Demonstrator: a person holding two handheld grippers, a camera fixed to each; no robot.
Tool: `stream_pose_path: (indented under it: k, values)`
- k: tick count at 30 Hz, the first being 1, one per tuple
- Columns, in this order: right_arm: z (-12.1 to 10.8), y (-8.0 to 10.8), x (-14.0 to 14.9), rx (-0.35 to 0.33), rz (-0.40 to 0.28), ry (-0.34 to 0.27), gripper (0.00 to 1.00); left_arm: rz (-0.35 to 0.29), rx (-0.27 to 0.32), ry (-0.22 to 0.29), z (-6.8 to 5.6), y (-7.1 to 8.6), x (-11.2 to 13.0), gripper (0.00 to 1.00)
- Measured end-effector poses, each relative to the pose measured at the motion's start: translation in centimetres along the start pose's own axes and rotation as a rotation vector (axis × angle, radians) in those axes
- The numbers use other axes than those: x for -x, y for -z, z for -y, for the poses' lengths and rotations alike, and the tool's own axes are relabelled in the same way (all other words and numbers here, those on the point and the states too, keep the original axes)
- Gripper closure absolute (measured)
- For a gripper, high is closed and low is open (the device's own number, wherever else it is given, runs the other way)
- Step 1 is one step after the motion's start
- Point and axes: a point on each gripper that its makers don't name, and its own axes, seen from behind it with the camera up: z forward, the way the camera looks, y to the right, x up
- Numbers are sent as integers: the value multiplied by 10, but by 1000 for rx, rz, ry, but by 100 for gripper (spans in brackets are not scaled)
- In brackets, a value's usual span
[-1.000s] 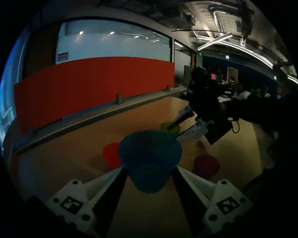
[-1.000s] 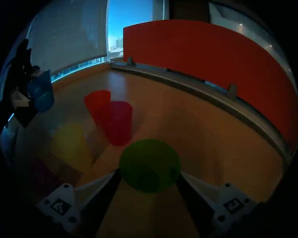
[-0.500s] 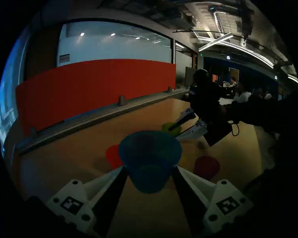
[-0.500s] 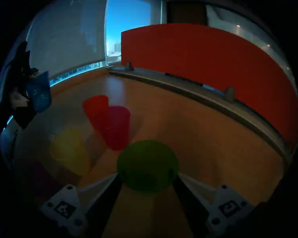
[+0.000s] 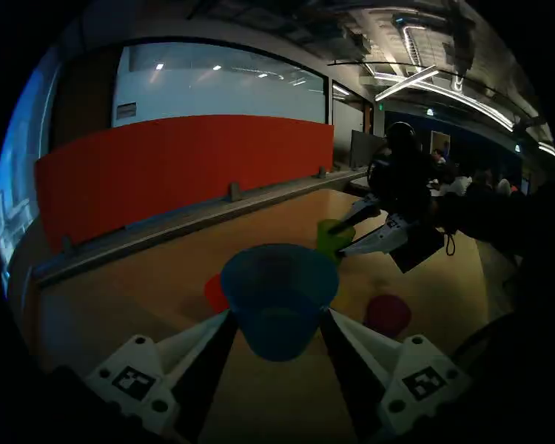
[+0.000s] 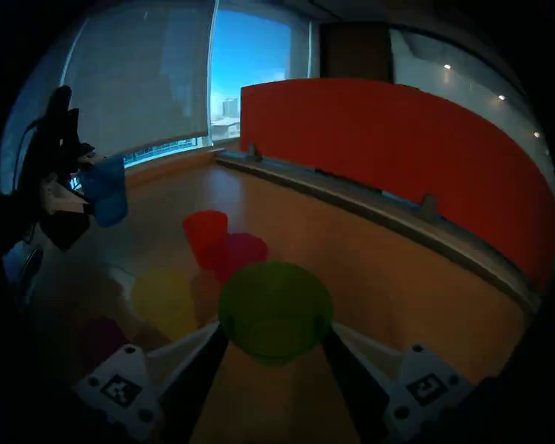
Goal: Pour water
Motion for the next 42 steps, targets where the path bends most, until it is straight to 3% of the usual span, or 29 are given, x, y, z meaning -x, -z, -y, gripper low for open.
stream_pose_path:
  k: [21, 33, 42]
  values:
    - [45, 57, -41, -27, -146, 24, 13, -52, -8, -13, -11, 17, -20, 22]
    - [65, 74, -53, -43, -210, 23, 13, -95, -12, -8, -16, 27, -32, 22]
    - [70, 81, -56, -48, -226, 22, 13, -166, -16, 16, -18, 36, -51, 22]
